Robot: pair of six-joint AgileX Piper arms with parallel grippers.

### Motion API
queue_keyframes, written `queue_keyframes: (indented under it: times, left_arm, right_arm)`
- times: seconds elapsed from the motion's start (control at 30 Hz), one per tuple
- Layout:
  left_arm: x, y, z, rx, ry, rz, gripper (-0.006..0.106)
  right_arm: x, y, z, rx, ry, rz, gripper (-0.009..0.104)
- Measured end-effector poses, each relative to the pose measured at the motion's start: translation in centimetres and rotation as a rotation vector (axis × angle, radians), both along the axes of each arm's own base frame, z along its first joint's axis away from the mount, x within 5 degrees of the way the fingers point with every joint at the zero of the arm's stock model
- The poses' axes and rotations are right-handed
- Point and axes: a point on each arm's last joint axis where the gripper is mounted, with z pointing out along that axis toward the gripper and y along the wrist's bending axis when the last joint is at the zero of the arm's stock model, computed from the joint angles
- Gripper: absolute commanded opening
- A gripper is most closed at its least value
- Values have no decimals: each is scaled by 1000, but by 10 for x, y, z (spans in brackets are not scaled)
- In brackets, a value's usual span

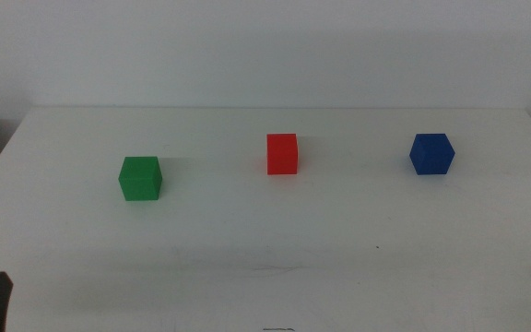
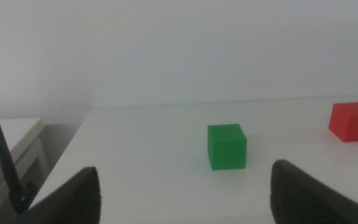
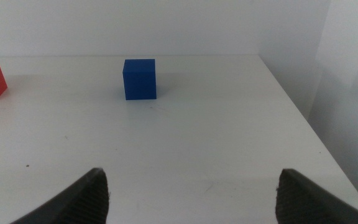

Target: Stack red cubes first, then green, then blue cubes in a specific spot.

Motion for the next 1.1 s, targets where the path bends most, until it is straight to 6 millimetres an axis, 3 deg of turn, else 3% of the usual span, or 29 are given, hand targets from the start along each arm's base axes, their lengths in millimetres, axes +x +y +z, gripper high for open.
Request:
queue_keyframes:
  times: [0.07,0.2,0.4,0.5,0.67,0.8,1.1]
  left_arm:
    - [1,0,9,0,17,0,93]
    - [12,-1,48,3,82,-15,93]
    - [44,-7,118,15,282,-61,93]
    - [62,-10,137,21,431,-70,93]
    - [92,-13,141,20,668,-67,93]
    - [113,-14,131,25,764,-66,93]
    - [135,-16,110,25,877,-62,93]
  right_arm:
    - [0,0,0,0,0,0,94]
    - [0,0,0,0,0,0,94]
    - [0,0,0,0,0,0,94]
    - [0,0,0,0,0,0,94]
    - [0,0,0,0,0,0,94]
    - [0,0,0,0,0,0,94]
    - [0,0,0,0,0,0,94]
